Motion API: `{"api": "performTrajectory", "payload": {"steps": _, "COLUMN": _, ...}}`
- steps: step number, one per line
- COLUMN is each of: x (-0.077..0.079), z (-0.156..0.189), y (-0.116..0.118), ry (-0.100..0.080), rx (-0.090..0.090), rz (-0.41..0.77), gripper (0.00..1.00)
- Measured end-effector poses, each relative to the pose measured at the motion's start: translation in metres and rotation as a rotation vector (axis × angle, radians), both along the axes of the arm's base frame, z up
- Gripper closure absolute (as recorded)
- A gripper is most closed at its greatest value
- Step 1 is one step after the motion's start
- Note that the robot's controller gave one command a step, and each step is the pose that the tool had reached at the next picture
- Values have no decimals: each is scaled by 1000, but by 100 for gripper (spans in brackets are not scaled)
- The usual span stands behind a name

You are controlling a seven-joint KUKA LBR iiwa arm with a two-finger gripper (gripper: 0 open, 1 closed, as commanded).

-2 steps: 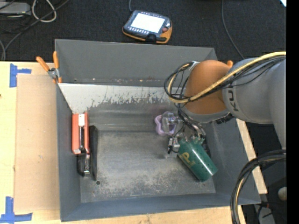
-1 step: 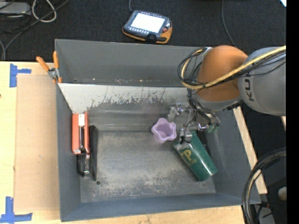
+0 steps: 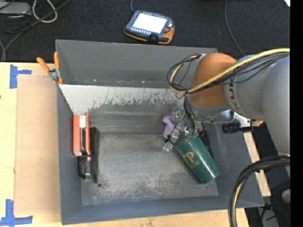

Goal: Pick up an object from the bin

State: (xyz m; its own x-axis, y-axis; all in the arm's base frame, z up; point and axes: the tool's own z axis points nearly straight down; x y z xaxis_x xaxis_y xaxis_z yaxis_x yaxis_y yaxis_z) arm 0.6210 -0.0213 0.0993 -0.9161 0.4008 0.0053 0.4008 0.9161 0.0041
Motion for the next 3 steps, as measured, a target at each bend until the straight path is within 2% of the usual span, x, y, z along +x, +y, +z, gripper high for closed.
{"api": "performTrajectory", "payload": {"steps": 1, "x": -1, "z": -25, "y": 10, "ry": -21, "rx": -5, "rz": 397, "gripper": 0}}
{"api": "performTrajectory", "payload": {"steps": 2, "x": -2, "z": -22, "y": -6, "ry": -13, "rx": 3, "rz": -118, "gripper": 100}}
{"api": "performTrajectory", "payload": {"steps": 3, "x": -1, "z": -22, "y": -6, "ry": -13, "rx": 3, "rz": -118, "gripper": 100}}
